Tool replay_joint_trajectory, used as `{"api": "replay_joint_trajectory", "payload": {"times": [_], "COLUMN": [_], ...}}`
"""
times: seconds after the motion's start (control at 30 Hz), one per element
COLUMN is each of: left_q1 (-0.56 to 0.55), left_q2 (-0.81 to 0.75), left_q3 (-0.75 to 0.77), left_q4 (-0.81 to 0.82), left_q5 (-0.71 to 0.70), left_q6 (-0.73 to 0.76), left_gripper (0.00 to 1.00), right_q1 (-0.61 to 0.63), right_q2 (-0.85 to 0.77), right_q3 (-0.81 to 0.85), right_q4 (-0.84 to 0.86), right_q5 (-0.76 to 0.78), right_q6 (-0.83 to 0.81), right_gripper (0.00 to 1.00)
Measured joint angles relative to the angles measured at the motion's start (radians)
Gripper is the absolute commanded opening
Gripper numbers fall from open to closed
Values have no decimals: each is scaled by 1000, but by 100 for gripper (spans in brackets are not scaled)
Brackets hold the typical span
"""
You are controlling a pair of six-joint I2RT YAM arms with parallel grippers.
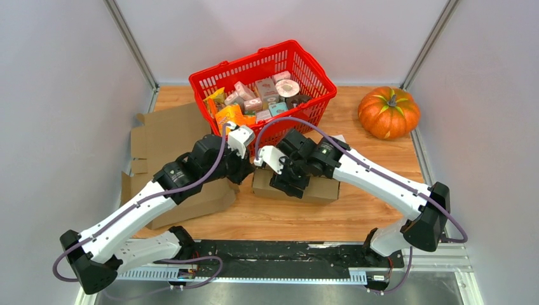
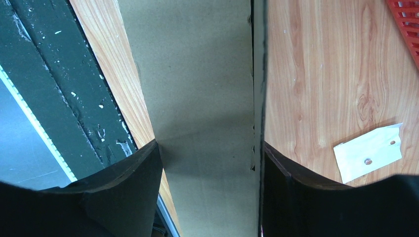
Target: Fold the paper box
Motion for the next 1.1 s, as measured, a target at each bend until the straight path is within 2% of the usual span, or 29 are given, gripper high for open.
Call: {"api": "replay_joint_trajectory", "payload": {"times": [0.03,0.07,0.2,0.37,0.6,0.77,1.1], "left_q1": [0,0,0,3,10,12,13], "left_q2": [5,11,37,83,117,95,74], "left_q3": [7,14,47,93,106,60,-1], "left_q4": [-9,-14,-43,-78,-82,-51,36], "left_q5": [-2,-4,-13,-23,-63,-96,-137], "left_q6": [0,-1,-24,-127,-289,-375,-428], "left_gripper": [0,0,0,0,0,0,0], "right_q1": [0,0,0,0,-7,-43,-106], "right_q2": [0,1,1,1,11,19,54], "right_q3": [0,0,0,0,-1,0,40], "right_q4": [0,1,3,9,26,53,53], "right_q5": [0,1,6,12,11,-47,-147], "right_q6": [0,0,2,9,13,13,25], "right_gripper": [48,52,58,64,67,67,68]}}
